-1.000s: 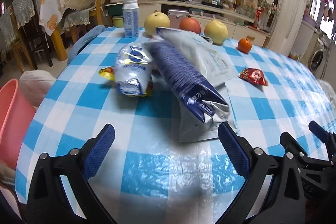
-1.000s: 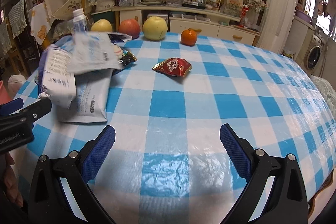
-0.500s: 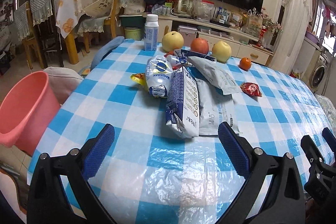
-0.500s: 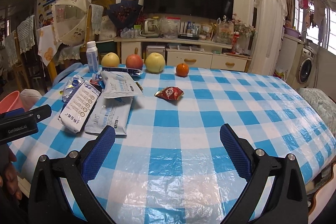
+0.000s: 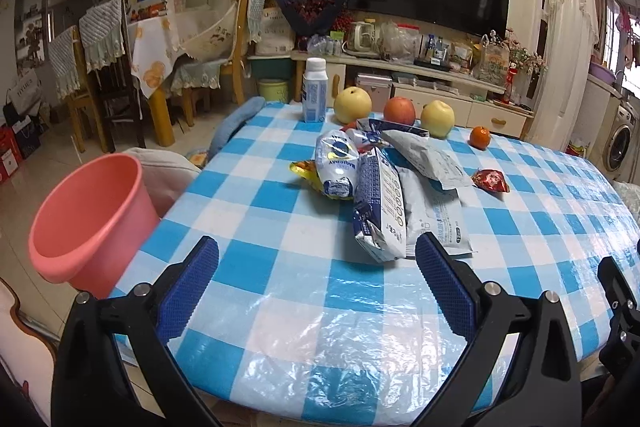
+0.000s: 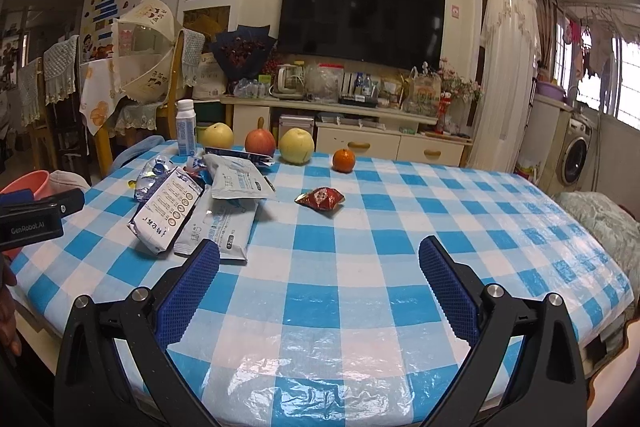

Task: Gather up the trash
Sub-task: 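Move both tools toward the pile of packets on the table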

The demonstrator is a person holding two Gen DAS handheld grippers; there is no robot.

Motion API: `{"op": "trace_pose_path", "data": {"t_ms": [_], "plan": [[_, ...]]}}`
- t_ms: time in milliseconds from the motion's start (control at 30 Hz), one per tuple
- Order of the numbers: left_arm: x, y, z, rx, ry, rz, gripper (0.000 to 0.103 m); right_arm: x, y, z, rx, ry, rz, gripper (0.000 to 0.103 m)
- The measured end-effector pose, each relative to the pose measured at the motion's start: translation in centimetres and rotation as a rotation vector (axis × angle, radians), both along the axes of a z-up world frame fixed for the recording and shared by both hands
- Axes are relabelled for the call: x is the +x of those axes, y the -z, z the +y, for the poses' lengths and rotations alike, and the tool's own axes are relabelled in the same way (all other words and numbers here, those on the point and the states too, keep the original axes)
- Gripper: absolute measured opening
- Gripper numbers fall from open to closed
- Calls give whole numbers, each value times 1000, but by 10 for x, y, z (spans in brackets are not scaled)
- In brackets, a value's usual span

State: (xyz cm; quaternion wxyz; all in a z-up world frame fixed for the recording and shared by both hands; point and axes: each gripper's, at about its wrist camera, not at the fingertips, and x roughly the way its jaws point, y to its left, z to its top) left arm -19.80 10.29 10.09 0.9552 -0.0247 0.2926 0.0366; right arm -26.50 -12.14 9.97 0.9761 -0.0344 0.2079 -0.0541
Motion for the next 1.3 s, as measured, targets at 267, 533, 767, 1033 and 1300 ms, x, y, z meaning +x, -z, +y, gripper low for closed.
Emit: {"op": "trace_pose_path", "data": {"t_ms": [267, 533, 767, 1033, 1300], "plan": [[-8, -4, -1, 55, 3, -35, 99, -10, -3, 5, -27, -22, -45, 98], [-8, -2, 1, 59, -4, -40, 99, -10, 0, 5, -43, -49, -63, 98], [-5, 2, 2, 57, -5, -33, 99, 2, 7, 0, -16, -62, -14, 98], [6, 11, -4, 50, 41, 2, 99, 23, 20, 4, -53, -41, 77, 98], [11, 19, -26, 114, 100, 30, 99, 41, 31, 0, -44, -8, 146, 98]]}}
